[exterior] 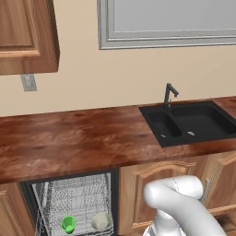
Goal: Pick up the cup and bowl from the counter, place them in the dishwasher, and close the dishwasher door.
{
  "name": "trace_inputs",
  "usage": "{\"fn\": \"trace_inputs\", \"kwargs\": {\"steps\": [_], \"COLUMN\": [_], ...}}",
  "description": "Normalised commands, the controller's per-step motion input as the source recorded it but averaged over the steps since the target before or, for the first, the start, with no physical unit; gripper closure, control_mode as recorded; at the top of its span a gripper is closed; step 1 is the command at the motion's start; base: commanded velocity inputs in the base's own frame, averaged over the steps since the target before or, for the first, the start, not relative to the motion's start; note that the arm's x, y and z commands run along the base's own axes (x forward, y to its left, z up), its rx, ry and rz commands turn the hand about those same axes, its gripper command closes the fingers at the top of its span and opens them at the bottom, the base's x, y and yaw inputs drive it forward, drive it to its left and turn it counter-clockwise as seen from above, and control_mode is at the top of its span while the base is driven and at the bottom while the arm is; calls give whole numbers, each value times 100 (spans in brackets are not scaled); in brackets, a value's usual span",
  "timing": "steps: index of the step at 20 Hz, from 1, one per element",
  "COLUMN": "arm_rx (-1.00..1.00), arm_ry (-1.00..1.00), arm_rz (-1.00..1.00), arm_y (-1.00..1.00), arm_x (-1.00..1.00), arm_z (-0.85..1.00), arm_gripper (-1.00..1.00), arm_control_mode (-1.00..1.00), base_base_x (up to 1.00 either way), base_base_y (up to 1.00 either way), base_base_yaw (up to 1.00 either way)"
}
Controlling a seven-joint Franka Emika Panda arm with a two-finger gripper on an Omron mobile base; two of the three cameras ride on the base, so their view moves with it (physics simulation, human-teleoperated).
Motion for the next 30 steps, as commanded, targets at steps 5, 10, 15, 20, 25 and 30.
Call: {"fn": "trace_inputs", "kwargs": {"steps": [5,10,15,20,25,30], "arm_rx": [-21,-25,-29,-27,-20,-1], "arm_ry": [-2,0,-3,-5,-7,-11], "arm_rz": [0,1,4,11,20,22], "arm_y": [-6,-17,-21,-39,-45,-28], "arm_x": [60,80,83,95,100,100], "arm_z": [-17,-3,8,36,4,-78], "arm_gripper": [-100,-100,-100,-100,-100,-100], "arm_control_mode": [-100,-100,-100,-100,-100,-100], "base_base_x": [0,0,0,0,0,0], "base_base_y": [0,0,0,0,0,0], "base_base_yaw": [0,0,0,0,0,0]}}
